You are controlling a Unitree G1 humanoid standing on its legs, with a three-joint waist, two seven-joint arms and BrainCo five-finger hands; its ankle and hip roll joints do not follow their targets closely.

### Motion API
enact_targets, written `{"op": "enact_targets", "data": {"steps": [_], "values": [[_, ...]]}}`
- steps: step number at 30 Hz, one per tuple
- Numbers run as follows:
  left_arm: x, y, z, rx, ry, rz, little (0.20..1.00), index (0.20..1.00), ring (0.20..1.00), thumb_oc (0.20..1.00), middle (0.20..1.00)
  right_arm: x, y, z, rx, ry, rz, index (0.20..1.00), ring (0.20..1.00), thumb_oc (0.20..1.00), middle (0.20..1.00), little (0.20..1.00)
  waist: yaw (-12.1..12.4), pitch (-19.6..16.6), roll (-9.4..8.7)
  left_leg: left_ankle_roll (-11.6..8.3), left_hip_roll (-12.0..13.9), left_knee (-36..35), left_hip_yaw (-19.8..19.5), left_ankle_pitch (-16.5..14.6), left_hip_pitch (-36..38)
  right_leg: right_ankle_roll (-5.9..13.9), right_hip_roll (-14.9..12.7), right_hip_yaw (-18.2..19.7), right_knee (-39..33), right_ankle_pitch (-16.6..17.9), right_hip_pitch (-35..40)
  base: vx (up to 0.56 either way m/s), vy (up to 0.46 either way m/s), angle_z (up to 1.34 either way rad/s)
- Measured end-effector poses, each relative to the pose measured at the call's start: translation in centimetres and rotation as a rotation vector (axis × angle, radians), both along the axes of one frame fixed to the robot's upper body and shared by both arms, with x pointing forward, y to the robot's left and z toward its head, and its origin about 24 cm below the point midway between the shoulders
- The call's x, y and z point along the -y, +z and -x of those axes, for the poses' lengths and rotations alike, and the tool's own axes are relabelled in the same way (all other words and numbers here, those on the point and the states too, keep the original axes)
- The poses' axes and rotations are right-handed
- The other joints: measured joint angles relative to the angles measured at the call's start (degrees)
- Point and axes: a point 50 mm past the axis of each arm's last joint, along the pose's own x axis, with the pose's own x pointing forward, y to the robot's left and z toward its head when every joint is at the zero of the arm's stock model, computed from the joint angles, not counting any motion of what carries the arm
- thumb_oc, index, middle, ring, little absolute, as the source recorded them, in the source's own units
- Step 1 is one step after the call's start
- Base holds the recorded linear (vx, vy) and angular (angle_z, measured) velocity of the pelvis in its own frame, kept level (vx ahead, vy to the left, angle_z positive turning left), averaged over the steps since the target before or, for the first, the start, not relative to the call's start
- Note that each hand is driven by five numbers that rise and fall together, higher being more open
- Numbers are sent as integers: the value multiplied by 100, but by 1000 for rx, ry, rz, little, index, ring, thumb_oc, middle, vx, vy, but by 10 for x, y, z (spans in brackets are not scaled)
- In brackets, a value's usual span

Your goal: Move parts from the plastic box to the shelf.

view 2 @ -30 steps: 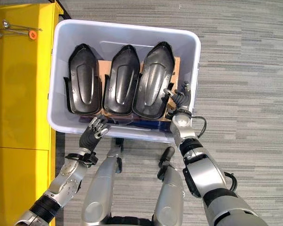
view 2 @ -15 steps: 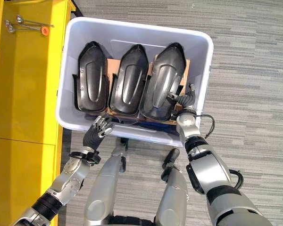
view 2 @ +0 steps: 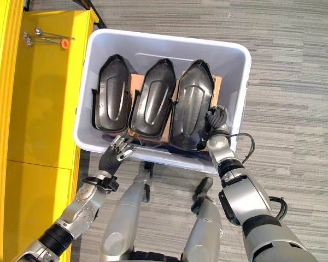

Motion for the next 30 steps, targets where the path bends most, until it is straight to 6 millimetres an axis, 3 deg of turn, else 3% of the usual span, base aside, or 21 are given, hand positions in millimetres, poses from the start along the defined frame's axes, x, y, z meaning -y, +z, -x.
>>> {"op": "enact_targets", "data": {"steps": [17, 25, 30], "values": [[-1, -1, 0, -3, -2, -2, 1000, 1000, 1000, 1000, 1000, 13, -7, 5, -32, -47, -22, 200, 200, 200, 200, 200, 48, -3, -10, 23, -33, 10, -14, 16, 129, 19, -11, -30, 8, -5, 157, -2, -1, 1], [-5, -1, 1, -5, 21, -1, 1000, 1000, 1000, 1000, 1000, -6, -18, 17, 25, 34, -135, 200, 200, 200, 200, 200, -97, 26, -133, 25, 3, -1, 22, 12, 279, 20, 25, 15, -14, 0, 268, -9, -9, -3], [-16, 1, -1, 3, 65, -2, 1000, 1000, 1000, 1000, 1000, -29, -1, 25, 155, 130, -224, 200, 200, 200, 200, 200, -241, 125, -326, 13, 82, -2, 44, 12, 301, -19, 106, 38, -50, 22, 255, -19, -25, -10]]}}
